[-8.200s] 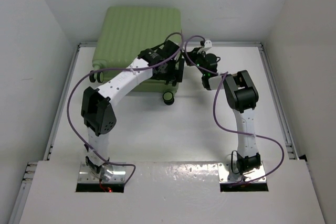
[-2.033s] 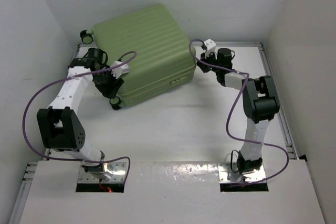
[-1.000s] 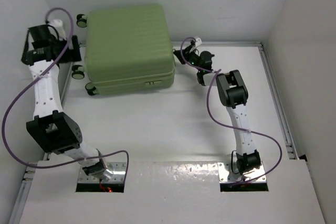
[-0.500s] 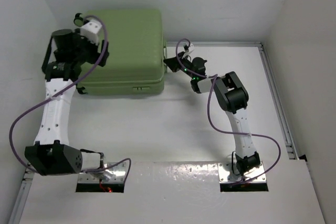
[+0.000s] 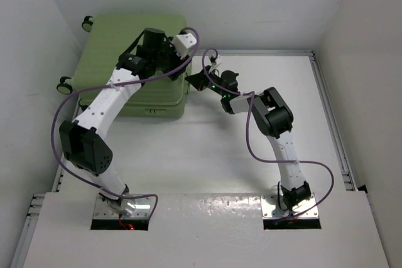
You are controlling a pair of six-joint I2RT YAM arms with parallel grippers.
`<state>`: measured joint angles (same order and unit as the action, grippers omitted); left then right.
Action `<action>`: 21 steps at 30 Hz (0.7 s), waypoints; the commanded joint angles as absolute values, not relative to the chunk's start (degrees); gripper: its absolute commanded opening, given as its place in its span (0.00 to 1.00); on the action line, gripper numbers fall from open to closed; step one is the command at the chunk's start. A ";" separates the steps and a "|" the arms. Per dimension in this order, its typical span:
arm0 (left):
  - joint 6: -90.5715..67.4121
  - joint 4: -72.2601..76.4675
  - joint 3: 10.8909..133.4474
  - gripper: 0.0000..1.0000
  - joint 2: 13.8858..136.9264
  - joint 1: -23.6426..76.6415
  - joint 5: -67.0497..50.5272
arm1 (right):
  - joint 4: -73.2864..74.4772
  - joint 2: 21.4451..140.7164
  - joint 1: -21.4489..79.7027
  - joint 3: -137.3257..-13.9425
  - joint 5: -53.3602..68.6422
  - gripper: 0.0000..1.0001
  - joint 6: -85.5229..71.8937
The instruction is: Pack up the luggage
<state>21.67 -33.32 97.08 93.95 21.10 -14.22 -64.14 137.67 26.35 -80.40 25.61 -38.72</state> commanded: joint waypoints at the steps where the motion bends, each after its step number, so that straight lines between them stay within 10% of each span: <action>1: 27.32 -34.19 99.40 0.61 96.31 24.24 -3.82 | -64.44 133.50 27.96 -84.63 25.07 0.00 -38.85; 21: 28.83 -41.22 98.44 0.36 105.29 24.43 13.01 | -42.27 161.88 25.23 -132.79 -12.47 0.00 -24.61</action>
